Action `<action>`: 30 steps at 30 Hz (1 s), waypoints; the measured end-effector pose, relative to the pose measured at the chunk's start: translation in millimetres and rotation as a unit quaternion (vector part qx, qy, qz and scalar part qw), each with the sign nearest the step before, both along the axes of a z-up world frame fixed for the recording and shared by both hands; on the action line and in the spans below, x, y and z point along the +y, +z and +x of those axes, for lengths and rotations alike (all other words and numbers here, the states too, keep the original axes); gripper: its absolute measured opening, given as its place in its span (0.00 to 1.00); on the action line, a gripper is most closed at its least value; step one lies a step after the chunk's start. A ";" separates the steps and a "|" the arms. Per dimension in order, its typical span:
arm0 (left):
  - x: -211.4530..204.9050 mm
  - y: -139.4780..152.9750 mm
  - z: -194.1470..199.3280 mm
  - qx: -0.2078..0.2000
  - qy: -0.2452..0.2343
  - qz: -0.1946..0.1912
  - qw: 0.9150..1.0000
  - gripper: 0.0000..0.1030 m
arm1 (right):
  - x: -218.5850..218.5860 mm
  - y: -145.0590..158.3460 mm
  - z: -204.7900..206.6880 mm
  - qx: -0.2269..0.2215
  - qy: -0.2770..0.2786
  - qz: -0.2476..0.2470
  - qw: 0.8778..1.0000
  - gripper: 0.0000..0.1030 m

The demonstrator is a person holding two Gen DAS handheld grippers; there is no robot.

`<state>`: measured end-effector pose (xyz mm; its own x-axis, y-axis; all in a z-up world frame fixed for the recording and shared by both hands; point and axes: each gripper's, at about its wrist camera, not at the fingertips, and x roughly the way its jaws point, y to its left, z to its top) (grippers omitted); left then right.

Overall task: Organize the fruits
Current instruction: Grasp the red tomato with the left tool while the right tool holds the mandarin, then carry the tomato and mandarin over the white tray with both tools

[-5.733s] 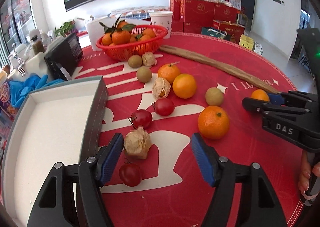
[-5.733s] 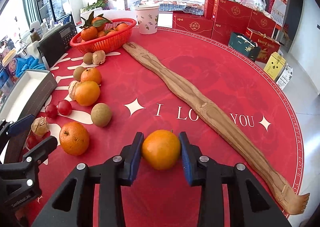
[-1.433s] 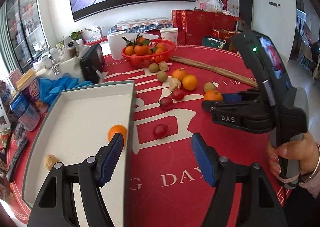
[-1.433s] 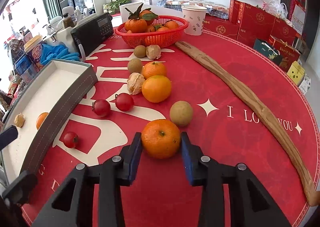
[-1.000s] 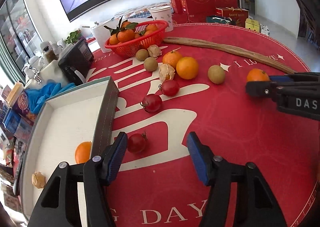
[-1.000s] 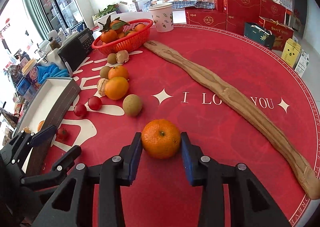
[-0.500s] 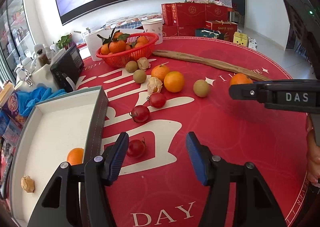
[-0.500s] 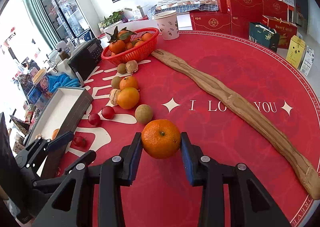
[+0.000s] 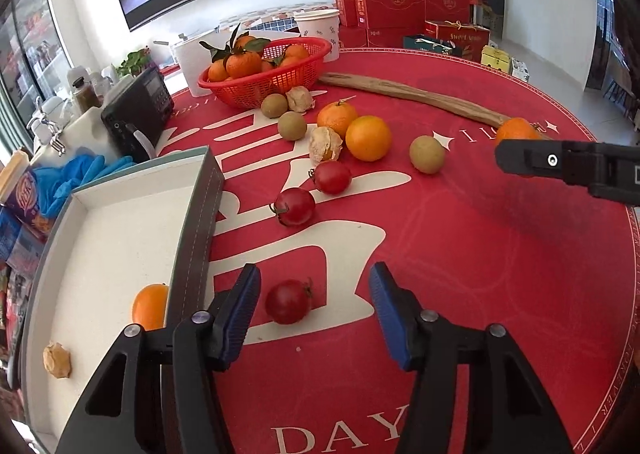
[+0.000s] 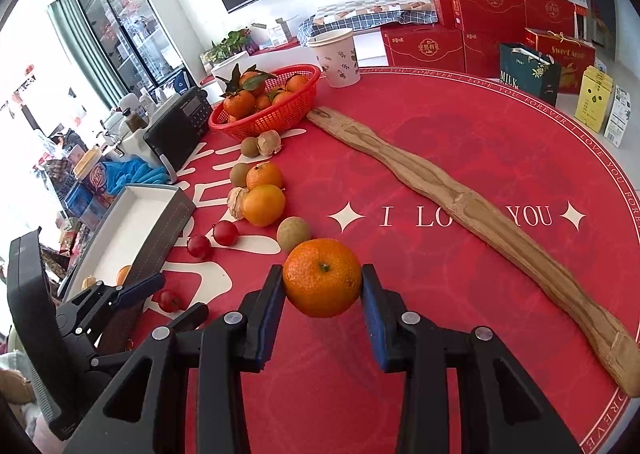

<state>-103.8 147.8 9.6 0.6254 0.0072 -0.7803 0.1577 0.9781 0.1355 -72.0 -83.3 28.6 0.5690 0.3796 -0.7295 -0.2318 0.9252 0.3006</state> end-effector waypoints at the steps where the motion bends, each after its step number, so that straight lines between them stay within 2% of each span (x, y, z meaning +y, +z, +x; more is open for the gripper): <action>1: -1.5 0.1 -1.0 0.002 -0.003 -0.005 1.000 0.46 | 1.1 0.2 -0.5 -0.001 0.001 -0.001 1.000 0.38; 3: -4.2 0.0 -3.0 0.008 -0.010 -0.022 1.000 0.23 | 2.1 -0.8 -0.7 0.000 0.003 -0.001 1.000 0.38; 4: -5.2 -0.2 -4.4 0.009 -0.010 -0.027 1.000 0.22 | 2.3 -1.7 -0.8 0.000 0.003 -0.002 1.000 0.38; 12: 3.9 2.6 -2.0 -0.003 0.023 -0.063 0.998 0.22 | 0.1 -6.2 -1.3 0.001 -0.004 -0.007 1.000 0.38; 15: 13.5 7.0 -1.9 -0.015 0.038 -0.097 0.994 0.22 | 3.8 -5.2 -3.1 -0.009 -0.002 -0.013 1.000 0.38; 19: 23.3 13.0 -5.8 -0.028 0.053 -0.103 0.993 0.22 | 10.9 -8.4 -4.7 -0.010 0.006 -0.020 1.000 0.38; 27: 46.6 38.0 -22.8 -0.079 0.081 -0.117 0.987 0.22 | 24.2 -8.0 -5.1 -0.018 0.015 -0.023 0.999 0.38; 30: 51.7 44.0 -26.0 -0.098 0.092 -0.108 0.985 0.22 | 25.1 -8.5 -4.7 -0.020 0.013 -0.022 0.999 0.38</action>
